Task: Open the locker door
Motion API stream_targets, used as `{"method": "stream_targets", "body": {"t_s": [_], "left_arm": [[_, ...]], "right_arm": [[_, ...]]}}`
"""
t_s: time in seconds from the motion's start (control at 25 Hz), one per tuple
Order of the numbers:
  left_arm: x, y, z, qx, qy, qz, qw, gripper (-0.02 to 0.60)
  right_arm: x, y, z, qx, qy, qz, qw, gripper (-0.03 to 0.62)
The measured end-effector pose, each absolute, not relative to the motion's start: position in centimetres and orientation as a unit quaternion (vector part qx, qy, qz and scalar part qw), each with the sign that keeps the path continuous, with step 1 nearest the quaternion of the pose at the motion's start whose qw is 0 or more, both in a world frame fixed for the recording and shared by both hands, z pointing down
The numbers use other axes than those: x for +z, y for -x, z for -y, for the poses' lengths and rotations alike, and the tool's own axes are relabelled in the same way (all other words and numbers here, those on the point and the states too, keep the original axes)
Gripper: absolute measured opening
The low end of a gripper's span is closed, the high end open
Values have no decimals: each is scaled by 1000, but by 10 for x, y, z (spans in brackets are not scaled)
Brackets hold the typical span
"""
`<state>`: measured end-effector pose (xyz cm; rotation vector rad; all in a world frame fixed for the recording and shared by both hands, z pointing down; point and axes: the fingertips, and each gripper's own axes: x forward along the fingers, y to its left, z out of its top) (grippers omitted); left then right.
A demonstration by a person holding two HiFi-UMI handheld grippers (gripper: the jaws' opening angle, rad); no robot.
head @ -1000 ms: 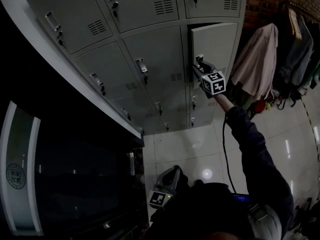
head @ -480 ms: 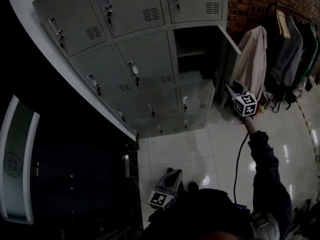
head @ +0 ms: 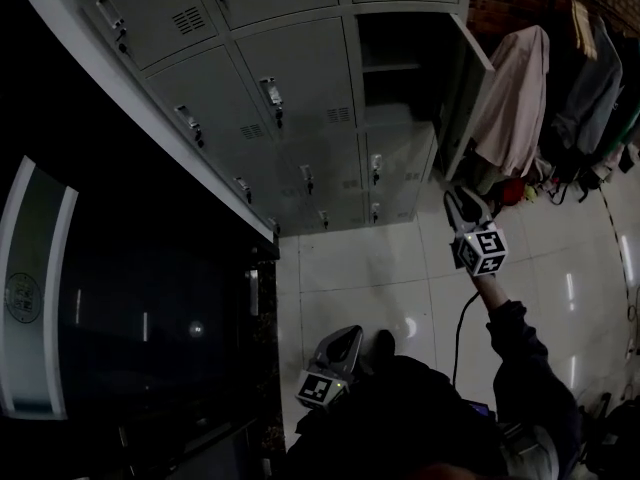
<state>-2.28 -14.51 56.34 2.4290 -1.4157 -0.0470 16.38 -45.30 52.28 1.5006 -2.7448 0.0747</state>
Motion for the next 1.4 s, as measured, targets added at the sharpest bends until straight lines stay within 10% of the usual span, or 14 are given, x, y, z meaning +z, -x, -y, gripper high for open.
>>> {"method": "stream_targets", "body": {"t_s": [0.64,1.4], "left_arm": [[562,61,-25,-37,-853,497,154,15],[558,54,-142,-72,-856,494,135,15]], "right_arm": [[551,-33,35,41,-394,917,48,2],[540,-4,-105,34,-319,945,62,2]]}}
